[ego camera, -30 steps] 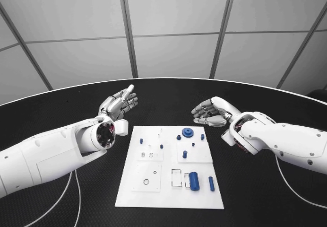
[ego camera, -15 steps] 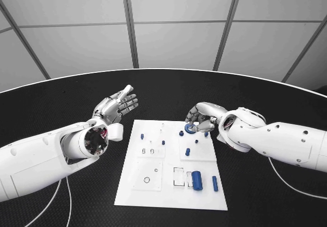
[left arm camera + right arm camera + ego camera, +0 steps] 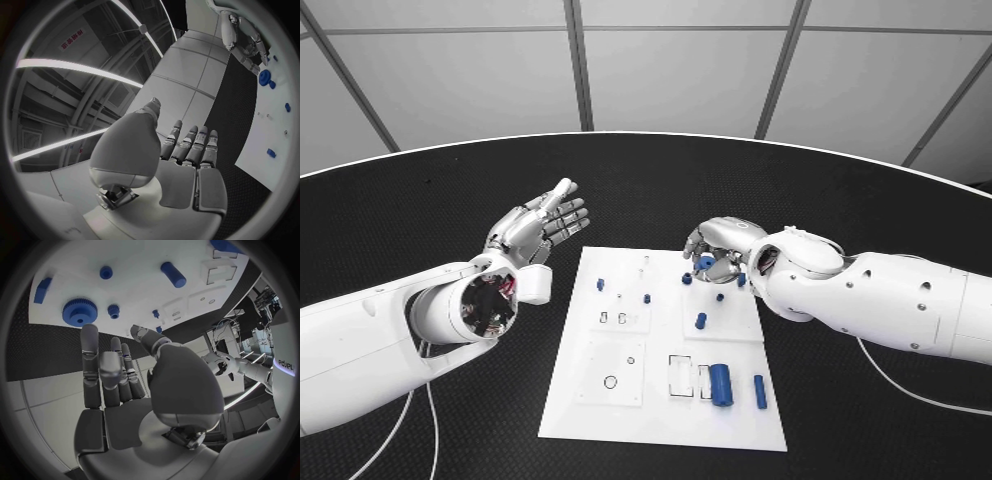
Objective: Assemble the parts on the task board
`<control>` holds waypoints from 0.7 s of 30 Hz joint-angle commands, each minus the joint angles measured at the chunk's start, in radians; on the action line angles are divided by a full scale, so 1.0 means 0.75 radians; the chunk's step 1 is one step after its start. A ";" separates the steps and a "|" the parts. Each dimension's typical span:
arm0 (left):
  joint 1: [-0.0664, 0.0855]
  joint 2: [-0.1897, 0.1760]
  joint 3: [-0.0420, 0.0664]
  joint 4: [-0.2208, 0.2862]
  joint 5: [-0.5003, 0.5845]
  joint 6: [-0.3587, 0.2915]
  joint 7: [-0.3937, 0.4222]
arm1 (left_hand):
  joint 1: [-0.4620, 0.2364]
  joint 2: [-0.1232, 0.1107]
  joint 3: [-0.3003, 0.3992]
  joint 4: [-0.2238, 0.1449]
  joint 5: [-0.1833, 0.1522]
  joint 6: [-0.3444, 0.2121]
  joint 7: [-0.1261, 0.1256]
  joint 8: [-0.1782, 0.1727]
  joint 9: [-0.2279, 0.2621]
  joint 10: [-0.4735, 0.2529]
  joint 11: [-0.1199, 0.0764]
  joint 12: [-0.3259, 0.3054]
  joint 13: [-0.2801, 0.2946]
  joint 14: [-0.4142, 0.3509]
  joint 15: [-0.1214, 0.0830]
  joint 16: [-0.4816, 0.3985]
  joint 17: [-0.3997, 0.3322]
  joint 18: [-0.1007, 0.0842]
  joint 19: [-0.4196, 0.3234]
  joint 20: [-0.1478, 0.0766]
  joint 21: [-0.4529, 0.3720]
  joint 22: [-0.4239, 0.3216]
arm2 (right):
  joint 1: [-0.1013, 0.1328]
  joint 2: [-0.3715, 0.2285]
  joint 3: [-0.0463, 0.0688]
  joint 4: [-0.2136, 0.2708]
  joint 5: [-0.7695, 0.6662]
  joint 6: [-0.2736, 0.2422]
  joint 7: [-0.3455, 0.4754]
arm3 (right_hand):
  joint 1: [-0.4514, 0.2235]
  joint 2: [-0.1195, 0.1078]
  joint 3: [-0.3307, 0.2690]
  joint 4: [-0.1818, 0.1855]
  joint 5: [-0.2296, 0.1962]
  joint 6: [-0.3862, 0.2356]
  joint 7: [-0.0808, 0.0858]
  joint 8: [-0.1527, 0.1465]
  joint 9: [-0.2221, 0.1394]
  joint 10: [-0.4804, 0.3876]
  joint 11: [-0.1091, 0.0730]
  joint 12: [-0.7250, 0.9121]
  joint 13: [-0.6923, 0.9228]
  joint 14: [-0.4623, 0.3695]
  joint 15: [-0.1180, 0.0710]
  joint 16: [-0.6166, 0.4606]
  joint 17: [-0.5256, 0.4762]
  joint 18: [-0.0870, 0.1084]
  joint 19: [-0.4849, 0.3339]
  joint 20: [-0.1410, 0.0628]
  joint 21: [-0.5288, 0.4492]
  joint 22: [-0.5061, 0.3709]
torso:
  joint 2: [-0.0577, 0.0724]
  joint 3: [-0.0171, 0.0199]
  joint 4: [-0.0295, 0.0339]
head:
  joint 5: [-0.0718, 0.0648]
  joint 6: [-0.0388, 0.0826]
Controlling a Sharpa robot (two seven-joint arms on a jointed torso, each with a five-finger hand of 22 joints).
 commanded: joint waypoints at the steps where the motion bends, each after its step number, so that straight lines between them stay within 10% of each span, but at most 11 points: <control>1: 0.002 -0.003 0.000 0.007 0.000 0.001 0.000 | 0.016 -0.001 0.002 -0.001 0.006 -0.010 0.166 -0.003 -0.002 -0.007 0.002 -0.007 -0.002 -0.010 -0.003 -0.004 -0.001 -0.019 0.010 0.000 0.009 0.002 | 0.001 0.003 0.000 0.000 -0.020 0.023 -0.015 | -0.005 -0.014 0.005 0.009 -0.006 -0.021 0.000 0.005 0.004 -0.028 0.001 0.004 0.005 0.044 0.013 0.067 0.066 -0.012 0.027 0.002 0.060 0.081 | 0.012 -0.0028 0.0025 | -0.004 0.007; 9: 0.006 -0.009 0.000 0.026 0.000 0.006 0.002 | 0.019 -0.003 0.002 -0.001 0.006 -0.037 0.173 -0.013 -0.007 -0.050 0.008 -0.015 -0.006 0.010 -0.002 0.002 0.002 -0.017 0.046 0.000 0.024 0.008 | 0.002 0.020 0.000 -0.017 -0.050 0.085 -0.051 | -0.001 -0.019 0.011 0.017 -0.008 -0.035 0.000 0.005 0.010 -0.058 0.005 0.005 0.011 0.051 0.017 0.142 0.142 -0.027 0.059 0.007 0.139 0.189 | 0.020 -0.0060 0.0084 | -0.014 0.012; 21: 0.010 -0.027 0.000 0.040 0.003 0.066 -0.010 | -0.015 0.030 0.008 0.007 0.007 -0.109 0.178 -0.045 -0.023 -0.025 0.009 -0.006 0.000 0.130 -0.010 0.048 0.026 -0.003 0.241 -0.004 0.105 0.037 | 0.003 0.054 0.001 -0.058 -0.056 0.083 -0.046 | 0.006 -0.016 0.020 0.024 -0.004 -0.052 -0.001 0.003 0.014 -0.086 0.007 0.007 0.011 0.053 0.021 0.186 0.185 -0.035 0.072 0.011 0.186 0.254 | 0.037 0.0017 0.0079 | -0.011 0.029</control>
